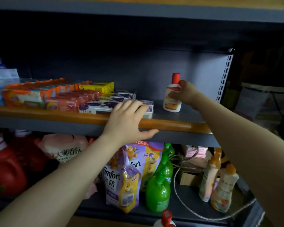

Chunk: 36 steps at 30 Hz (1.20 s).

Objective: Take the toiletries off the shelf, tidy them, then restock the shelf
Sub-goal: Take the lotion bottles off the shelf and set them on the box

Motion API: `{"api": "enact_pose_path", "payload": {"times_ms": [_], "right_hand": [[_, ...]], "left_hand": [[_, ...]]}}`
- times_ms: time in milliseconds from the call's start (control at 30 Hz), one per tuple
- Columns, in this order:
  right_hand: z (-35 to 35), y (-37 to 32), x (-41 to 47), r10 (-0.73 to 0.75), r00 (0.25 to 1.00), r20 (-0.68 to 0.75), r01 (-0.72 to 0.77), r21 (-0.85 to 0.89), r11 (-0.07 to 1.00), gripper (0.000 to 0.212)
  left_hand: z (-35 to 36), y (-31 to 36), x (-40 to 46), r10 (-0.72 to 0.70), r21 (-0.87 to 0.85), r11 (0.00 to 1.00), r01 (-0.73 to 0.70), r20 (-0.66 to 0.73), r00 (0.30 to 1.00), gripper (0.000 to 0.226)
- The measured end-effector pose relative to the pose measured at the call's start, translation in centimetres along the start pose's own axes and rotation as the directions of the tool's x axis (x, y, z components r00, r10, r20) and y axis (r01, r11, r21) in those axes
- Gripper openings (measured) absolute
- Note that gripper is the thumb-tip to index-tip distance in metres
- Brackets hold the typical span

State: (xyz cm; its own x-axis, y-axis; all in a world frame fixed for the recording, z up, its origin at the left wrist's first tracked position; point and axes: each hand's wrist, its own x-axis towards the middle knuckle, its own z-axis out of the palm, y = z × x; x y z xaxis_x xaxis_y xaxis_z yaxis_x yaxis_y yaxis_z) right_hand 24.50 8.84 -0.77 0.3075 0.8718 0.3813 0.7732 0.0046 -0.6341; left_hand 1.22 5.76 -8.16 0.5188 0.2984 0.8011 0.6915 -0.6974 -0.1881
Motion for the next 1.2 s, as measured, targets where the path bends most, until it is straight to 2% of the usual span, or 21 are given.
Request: {"api": "enact_pose_path", "payload": {"times_ms": [67,133,200,267,367,433,467,600,667,767,833,900,933,967,1067,1133,1200], "right_hand": [[-0.7,-0.4,-1.7,-0.085,0.996,0.0,0.084,0.057,0.995,0.036],[-1.7,-0.9,-4.2,-0.196,0.981,-0.006,0.192,0.237,0.952,0.022],[-2.9,-1.7,-7.3,-0.299,0.954,-0.03,0.284,0.416,0.864,0.018],[-3.8,-2.3,-10.4,-0.346,0.937,-0.058,0.315,0.572,0.757,0.017],[-4.4,-2.6,-14.5,-0.375,0.925,-0.061,0.305,0.708,0.638,0.021],[-4.0,-2.6,-16.5,-0.399,0.917,-0.025,0.274,0.766,0.582,0.025],[-3.7,-2.7,-17.3,-0.4,0.916,-0.004,0.248,0.791,0.559,0.025],[-2.4,-3.1,-19.3,-0.358,0.934,0.012,0.205,0.8,0.564,0.021],[-2.5,-3.3,-19.9,-0.326,0.945,-0.001,0.192,0.809,0.556,0.019],[-3.1,-3.3,-20.5,-0.259,0.966,0.002,0.142,0.833,0.535,0.031],[-3.1,-3.2,-21.1,-0.24,0.97,0.032,0.103,0.841,0.531,0.033],[-2.7,-2.9,-22.0,-0.221,0.974,0.057,0.075,0.835,0.545,0.029],[-2.5,-2.9,-22.5,-0.217,0.974,0.061,0.073,0.825,0.56,0.026],[-2.3,-2.7,-22.9,-0.224,0.973,0.056,0.085,0.814,0.575,0.022],[-1.8,-2.5,-23.9,-0.288,0.958,0.018,0.165,0.785,0.597,0.01],[-1.4,-2.2,-24.6,-0.338,0.941,-0.009,0.244,0.708,0.662,0.017],[-1.0,-1.9,-25.2,-0.383,0.924,-0.019,0.312,0.617,0.723,0.022]], "left_hand": [[0.0,0.0,0.0,-0.004,-0.012,1.0,0.004,0.021,1.0,0.071],[-0.1,-0.1,0.0,-0.007,-0.033,0.999,0.009,0.059,0.998,0.074],[-0.5,-0.1,0.1,-0.019,-0.069,0.997,0.026,0.092,0.996,0.076],[-1.2,0.1,0.1,-0.032,-0.128,0.991,0.045,0.102,0.994,0.079],[-2.6,1.7,0.0,-0.085,-0.43,0.901,0.067,-0.023,0.996,0.071],[-3.6,3.4,-0.3,-0.139,-0.641,0.767,0.03,-0.12,0.983,0.06],[-4.1,4.3,-0.5,-0.167,-0.72,0.694,0.03,-0.121,0.978,0.055],[-5.6,6.4,-1.2,-0.253,-0.873,0.453,0.179,0.067,0.965,0.027],[-5.8,6.9,-1.7,-0.256,-0.931,0.277,0.24,0.169,0.952,0.024],[-5.5,7.6,-2.8,-0.205,-0.924,-0.113,0.365,0.381,0.901,0.025],[-5.1,8.0,-3.7,-0.136,-0.854,-0.275,0.442,0.49,0.861,0.027],[-4.8,8.4,-4.6,-0.077,-0.788,-0.364,0.496,0.556,0.827,0.028],[-4.7,8.6,-5.1,-0.068,-0.78,-0.369,0.505,0.565,0.822,0.029],[-4.5,8.7,-5.5,-0.081,-0.801,-0.33,0.5,0.551,0.83,0.029],[-3.9,9.0,-6.8,-0.111,-0.886,-0.129,0.446,0.46,0.881,0.036],[-3.5,9.1,-7.7,-0.092,-0.899,-0.009,0.439,0.437,0.894,0.054],[-3.2,9.3,-8.6,-0.084,-0.893,0.146,0.427,0.418,0.904,0.063]]}}
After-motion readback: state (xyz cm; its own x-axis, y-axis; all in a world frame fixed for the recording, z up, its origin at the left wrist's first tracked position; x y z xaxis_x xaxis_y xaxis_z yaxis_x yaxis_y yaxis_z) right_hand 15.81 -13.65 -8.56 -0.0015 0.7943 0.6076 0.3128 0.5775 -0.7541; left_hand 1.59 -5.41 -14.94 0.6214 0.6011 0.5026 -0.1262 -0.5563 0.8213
